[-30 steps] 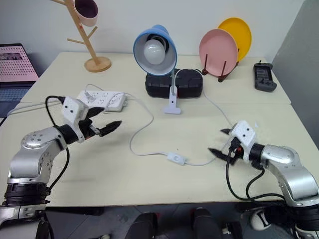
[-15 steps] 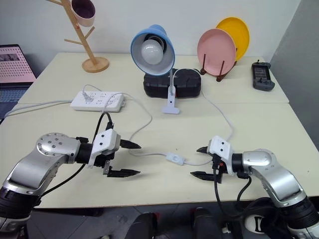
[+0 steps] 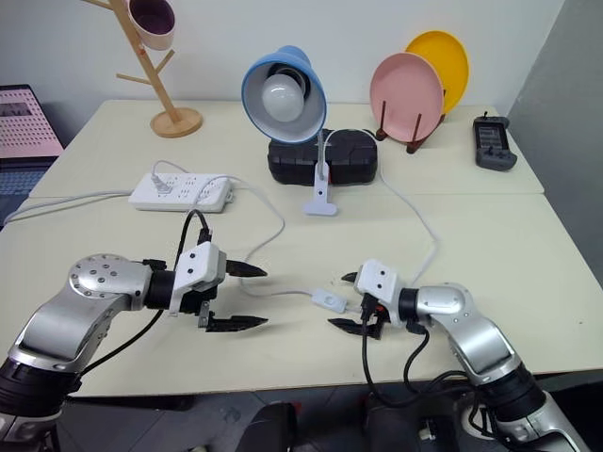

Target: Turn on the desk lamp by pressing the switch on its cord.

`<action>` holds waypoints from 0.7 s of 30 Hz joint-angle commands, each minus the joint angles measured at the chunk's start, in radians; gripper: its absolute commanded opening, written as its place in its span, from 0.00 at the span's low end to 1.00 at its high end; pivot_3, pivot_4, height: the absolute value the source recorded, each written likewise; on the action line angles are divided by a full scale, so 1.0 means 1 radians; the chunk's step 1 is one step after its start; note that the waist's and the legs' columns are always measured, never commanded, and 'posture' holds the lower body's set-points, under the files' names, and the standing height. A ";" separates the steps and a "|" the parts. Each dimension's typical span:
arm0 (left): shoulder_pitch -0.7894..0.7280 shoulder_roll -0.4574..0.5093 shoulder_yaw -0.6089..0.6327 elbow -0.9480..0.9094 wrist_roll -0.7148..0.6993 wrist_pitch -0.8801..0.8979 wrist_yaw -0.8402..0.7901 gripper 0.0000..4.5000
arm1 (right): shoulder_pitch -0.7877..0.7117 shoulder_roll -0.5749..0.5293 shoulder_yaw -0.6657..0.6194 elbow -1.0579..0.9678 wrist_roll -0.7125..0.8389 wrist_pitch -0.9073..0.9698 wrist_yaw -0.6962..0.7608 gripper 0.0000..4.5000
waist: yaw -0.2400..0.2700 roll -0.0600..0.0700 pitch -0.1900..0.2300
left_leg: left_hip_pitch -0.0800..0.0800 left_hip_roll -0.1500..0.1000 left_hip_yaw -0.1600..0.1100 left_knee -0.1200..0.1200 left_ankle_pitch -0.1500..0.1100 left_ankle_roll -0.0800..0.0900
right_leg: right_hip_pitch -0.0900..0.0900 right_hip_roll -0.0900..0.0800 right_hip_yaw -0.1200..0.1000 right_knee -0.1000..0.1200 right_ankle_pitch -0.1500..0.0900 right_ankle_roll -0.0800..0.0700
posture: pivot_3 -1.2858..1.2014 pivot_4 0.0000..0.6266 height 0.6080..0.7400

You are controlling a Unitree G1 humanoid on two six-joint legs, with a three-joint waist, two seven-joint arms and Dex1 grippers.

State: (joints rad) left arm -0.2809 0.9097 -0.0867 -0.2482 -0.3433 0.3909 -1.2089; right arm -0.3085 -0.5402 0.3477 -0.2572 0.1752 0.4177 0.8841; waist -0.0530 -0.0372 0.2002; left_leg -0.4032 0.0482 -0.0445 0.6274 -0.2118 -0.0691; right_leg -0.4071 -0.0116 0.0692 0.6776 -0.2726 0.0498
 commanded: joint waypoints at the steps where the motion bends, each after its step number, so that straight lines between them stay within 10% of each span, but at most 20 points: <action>1: 0.011 0.009 0.044 -0.050 -0.021 0.013 0.016 1.00 | -0.007 0.003 0.007 -0.004 -0.027 -0.043 0.000 1.00 | 0.000 0.000 0.000 | 0.000 0.000 0.000 0.000 0.000 0.000 | 0.000 0.000 0.000 0.000 0.000 0.000 | 0.52 0.24 1.00; 15: 0.028 0.001 0.054 -0.075 -0.030 0.034 0.034 1.00 | 0.007 -0.031 0.006 0.033 -0.115 -0.148 0.003 0.28 | 0.000 0.000 0.000 | 0.001 0.000 0.000 0.000 0.000 0.000 | 0.000 0.000 0.000 0.001 0.000 0.000 | 0.52 0.24 1.00; 21: 0.018 -0.008 0.053 -0.072 -0.032 0.036 0.042 1.00 | 0.011 -0.020 0.004 0.045 -0.126 -0.162 -0.003 0.24 | 0.001 0.000 0.000 | 0.001 0.000 0.000 0.000 0.000 0.000 | 0.000 0.000 0.000 0.001 0.000 0.000 | 0.52 0.24 1.00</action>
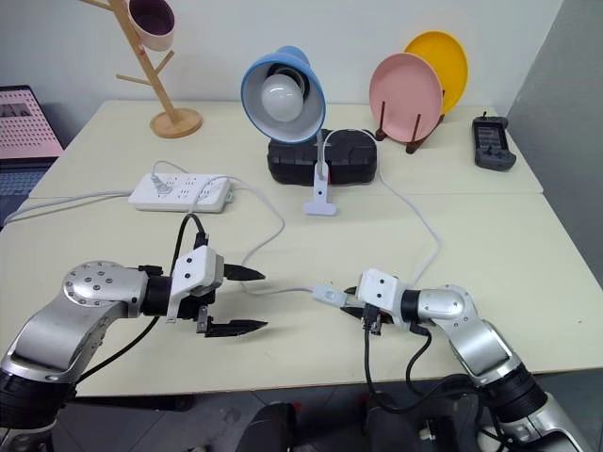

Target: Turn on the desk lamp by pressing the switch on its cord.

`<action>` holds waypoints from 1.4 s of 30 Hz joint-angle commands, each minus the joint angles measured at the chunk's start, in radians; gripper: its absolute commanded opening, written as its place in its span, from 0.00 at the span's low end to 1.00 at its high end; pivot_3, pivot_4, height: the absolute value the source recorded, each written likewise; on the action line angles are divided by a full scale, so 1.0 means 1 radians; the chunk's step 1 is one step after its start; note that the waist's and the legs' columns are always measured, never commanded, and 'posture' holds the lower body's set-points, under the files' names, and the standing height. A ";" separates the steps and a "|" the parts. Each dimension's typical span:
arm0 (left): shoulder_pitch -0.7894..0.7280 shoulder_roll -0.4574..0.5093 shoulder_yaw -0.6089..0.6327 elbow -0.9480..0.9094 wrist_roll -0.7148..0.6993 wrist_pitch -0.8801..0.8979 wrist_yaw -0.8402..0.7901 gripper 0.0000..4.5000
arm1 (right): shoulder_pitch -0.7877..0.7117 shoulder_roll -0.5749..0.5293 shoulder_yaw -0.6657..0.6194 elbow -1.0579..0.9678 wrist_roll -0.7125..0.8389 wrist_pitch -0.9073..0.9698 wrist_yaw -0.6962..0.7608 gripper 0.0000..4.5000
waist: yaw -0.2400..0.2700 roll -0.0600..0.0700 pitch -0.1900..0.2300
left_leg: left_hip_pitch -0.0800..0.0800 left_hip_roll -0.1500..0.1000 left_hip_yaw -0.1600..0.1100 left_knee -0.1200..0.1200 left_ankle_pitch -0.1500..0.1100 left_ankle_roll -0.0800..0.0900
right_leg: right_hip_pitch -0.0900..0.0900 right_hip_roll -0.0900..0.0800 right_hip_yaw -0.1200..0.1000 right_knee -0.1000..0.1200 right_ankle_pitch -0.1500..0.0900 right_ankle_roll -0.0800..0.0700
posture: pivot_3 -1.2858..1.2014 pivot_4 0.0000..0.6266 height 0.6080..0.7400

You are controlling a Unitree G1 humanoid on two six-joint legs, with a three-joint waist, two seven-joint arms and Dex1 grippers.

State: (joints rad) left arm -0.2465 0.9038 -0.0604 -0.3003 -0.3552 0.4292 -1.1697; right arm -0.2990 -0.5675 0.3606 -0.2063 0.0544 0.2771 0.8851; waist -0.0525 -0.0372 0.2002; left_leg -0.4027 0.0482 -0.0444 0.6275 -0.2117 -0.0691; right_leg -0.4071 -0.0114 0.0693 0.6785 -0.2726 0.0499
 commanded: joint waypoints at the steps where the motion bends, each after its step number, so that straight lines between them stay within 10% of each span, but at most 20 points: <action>1: -0.016 -0.003 0.027 -0.019 -0.020 -0.003 0.005 1.00 | 0.001 0.008 -0.009 -0.003 -0.006 -0.025 -0.004 0.24 | 0.000 0.000 0.000 | 0.000 0.000 0.000 0.000 0.000 0.000 | 0.000 0.000 0.000 0.000 0.000 0.000 | 0.52 0.24 1.00; 7: -0.032 -0.031 0.112 -0.039 -0.162 0.170 0.058 1.00 | -0.009 0.022 -0.045 -0.018 0.037 0.015 -0.003 0.24 | 0.000 0.000 0.000 | 0.000 0.000 0.000 0.000 0.000 0.000 | 0.000 0.000 0.000 0.000 0.000 0.000 | 0.52 0.24 1.00; 15: 0.003 -0.080 0.391 -0.066 -0.834 0.792 0.258 1.00 | -0.110 0.064 -0.195 -0.028 0.207 0.201 -0.014 0.24 | -0.012 0.000 0.000 | 0.001 0.000 -0.001 0.001 0.000 0.000 | 0.001 0.000 0.000 0.001 0.002 0.003 | 0.52 0.24 1.00; 32: 0.035 -0.689 0.320 -0.020 -1.013 0.555 0.915 1.00 | -0.179 0.057 -0.223 -0.104 0.263 0.281 -0.045 0.24 | 0.019 -0.001 -0.001 | 0.001 -0.001 -0.003 0.001 0.000 0.000 | 0.002 0.000 -0.001 0.001 0.002 0.003 | 0.52 0.24 1.00; 42: -0.067 -0.794 0.279 0.075 -1.122 0.531 1.049 1.00 | -0.171 0.061 -0.213 -0.146 0.271 0.289 -0.042 0.24 | 0.019 -0.001 -0.001 | 0.001 -0.002 -0.003 0.002 0.000 0.000 | 0.003 0.000 0.000 0.001 0.003 0.004 | 0.52 0.24 1.00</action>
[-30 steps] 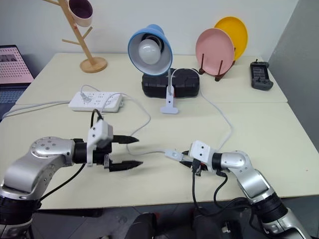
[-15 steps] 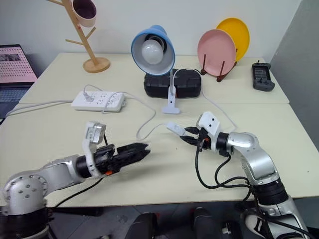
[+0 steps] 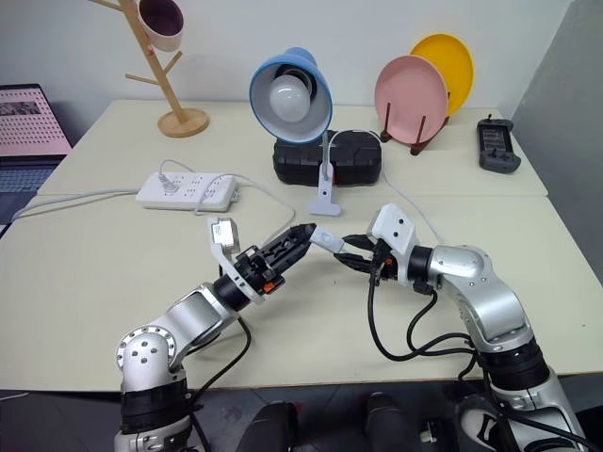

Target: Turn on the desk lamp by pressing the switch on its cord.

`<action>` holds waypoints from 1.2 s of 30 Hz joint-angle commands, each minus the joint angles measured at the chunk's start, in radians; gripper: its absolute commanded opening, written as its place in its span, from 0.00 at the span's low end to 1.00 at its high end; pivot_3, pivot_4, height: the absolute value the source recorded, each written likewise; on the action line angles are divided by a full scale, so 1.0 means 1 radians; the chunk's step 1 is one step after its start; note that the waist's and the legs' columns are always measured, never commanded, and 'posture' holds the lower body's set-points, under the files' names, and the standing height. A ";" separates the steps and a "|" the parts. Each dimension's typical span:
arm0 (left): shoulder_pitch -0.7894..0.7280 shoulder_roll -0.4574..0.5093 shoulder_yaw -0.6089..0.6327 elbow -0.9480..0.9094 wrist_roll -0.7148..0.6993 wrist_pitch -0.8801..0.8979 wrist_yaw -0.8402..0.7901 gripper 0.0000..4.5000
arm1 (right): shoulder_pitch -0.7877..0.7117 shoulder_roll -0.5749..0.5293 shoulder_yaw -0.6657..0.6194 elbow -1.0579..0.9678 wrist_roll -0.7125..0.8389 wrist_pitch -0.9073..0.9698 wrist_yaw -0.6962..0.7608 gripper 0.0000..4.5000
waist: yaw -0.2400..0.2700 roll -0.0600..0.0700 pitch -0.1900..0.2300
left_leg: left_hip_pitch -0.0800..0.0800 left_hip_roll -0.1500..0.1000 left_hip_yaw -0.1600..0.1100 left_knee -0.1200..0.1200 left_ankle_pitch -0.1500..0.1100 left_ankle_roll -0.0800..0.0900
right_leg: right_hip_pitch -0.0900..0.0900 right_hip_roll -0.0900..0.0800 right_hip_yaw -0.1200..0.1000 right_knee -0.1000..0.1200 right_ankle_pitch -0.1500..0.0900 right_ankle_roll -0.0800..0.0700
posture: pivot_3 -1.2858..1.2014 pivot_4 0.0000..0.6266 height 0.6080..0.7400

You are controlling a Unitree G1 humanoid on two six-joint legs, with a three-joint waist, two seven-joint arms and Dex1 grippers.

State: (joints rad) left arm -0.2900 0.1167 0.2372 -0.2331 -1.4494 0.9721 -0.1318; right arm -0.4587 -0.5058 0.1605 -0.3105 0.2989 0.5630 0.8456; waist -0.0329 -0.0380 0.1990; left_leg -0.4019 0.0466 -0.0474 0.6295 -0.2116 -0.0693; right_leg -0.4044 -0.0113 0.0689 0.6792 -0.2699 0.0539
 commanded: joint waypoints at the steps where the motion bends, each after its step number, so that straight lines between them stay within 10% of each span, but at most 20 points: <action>1: -0.026 -0.005 -0.022 0.012 -0.028 -0.013 0.013 1.00 | -0.012 0.000 -0.014 -0.045 0.028 0.005 -0.003 0.24 | 0.000 0.000 0.000 | 0.000 0.000 0.000 0.000 0.000 0.000 | 0.000 0.000 0.000 0.000 0.000 0.000 | 0.52 0.24 1.00; 16: -0.011 -0.002 -0.036 0.026 -0.049 -0.030 0.028 1.00 | -0.018 -0.006 -0.025 -0.070 0.055 0.033 -0.024 0.24 | 0.000 0.000 0.000 | 0.000 0.000 0.000 0.000 0.000 0.000 | 0.000 0.000 0.000 -0.001 0.000 0.000 | 0.52 0.24 1.00; 36: -0.009 0.018 -0.032 0.027 -0.057 -0.035 0.019 0.12 | -0.002 -0.013 -0.025 -0.065 0.047 0.026 -0.031 0.24 | 0.000 0.000 0.000 | -0.001 0.000 0.000 -0.001 0.000 0.000 | 0.000 0.000 0.000 -0.003 0.000 0.000 | 0.52 0.24 1.00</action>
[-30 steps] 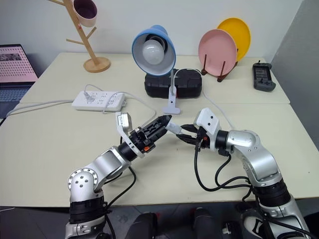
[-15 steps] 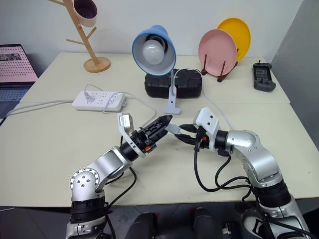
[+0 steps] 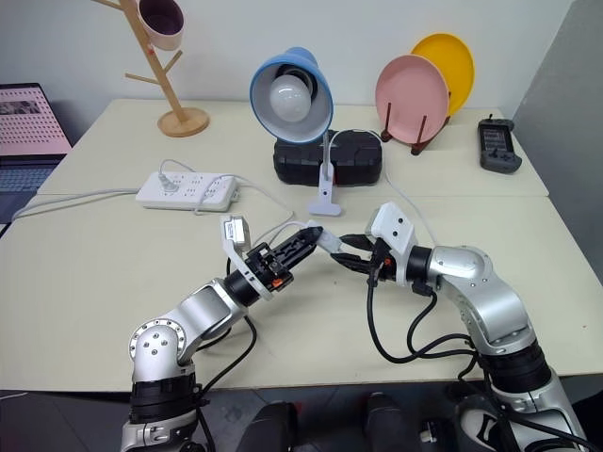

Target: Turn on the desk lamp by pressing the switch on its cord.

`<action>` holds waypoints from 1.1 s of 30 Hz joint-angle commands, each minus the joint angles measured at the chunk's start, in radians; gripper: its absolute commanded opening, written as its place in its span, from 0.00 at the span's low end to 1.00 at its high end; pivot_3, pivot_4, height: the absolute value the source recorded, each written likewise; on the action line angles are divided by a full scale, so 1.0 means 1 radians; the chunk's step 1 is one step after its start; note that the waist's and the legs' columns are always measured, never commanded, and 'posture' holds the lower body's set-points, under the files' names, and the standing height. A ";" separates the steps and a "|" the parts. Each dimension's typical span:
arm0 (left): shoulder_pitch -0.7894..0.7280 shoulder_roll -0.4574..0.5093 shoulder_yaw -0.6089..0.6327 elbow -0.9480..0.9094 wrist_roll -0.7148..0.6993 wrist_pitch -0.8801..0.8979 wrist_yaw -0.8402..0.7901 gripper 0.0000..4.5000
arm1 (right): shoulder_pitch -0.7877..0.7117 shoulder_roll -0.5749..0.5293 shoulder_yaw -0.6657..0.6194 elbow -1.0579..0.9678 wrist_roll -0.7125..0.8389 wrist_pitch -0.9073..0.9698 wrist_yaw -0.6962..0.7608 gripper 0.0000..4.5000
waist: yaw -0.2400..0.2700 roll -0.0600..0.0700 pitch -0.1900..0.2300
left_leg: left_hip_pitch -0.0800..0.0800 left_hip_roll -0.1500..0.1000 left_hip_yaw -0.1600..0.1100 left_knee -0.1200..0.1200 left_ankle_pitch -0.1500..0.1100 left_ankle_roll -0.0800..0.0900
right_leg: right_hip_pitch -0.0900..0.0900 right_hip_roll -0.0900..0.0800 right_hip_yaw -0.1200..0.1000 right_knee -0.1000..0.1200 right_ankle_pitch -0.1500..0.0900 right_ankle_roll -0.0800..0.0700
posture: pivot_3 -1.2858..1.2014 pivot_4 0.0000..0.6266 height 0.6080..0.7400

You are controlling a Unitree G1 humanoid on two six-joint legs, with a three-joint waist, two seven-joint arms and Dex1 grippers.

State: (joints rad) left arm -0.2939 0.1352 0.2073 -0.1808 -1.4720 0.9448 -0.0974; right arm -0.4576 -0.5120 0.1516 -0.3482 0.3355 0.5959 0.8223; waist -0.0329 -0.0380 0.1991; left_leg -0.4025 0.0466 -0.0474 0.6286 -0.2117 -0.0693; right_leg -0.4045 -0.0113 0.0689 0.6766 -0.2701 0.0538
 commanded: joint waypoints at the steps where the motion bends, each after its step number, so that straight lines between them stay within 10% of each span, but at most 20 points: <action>1: -0.005 0.001 -0.002 -0.024 -0.034 -0.008 -0.016 0.10 | -0.004 -0.006 -0.015 -0.027 0.010 -0.008 -0.008 0.24 | 0.000 0.000 0.000 | 0.000 0.000 0.000 0.000 0.000 0.000 | 0.000 0.000 0.000 0.000 0.000 0.000 | 0.52 0.24 1.00; 18: 0.000 0.023 -0.025 -0.045 0.024 -0.028 -0.037 0.10 | -0.011 -0.004 -0.007 -0.026 0.009 -0.015 -0.010 0.24 | 0.000 0.000 0.000 | -0.001 0.000 0.000 -0.001 0.000 0.000 | 0.000 0.000 0.000 -0.002 0.000 0.000 | 0.52 0.24 1.00; 26: -0.001 0.023 -0.035 -0.048 0.001 -0.022 -0.038 0.57 | -0.007 -0.003 -0.005 -0.031 0.011 -0.014 -0.016 0.24 | 0.000 0.000 0.000 | -0.002 0.000 0.000 -0.001 0.000 0.000 | -0.001 0.000 0.000 -0.004 0.000 0.000 | 0.52 0.24 1.00; 33: -0.006 0.023 -0.031 -0.042 0.001 -0.023 -0.042 0.57 | -0.007 -0.005 -0.006 -0.028 0.009 -0.016 -0.016 0.24 | 0.000 0.000 0.000 | -0.003 0.000 0.000 -0.001 0.000 0.000 | -0.001 0.000 0.000 -0.004 0.000 0.000 | 0.52 0.24 1.00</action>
State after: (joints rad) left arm -0.2885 0.1560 0.1814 -0.1965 -1.4522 0.9257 -0.1232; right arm -0.4577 -0.5119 0.1602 -0.3487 0.3346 0.5954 0.8061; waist -0.0325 -0.0380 0.1991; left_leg -0.4051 0.0466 -0.0477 0.6276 -0.2118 -0.0694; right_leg -0.4052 -0.0114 0.0684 0.6725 -0.2701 0.0538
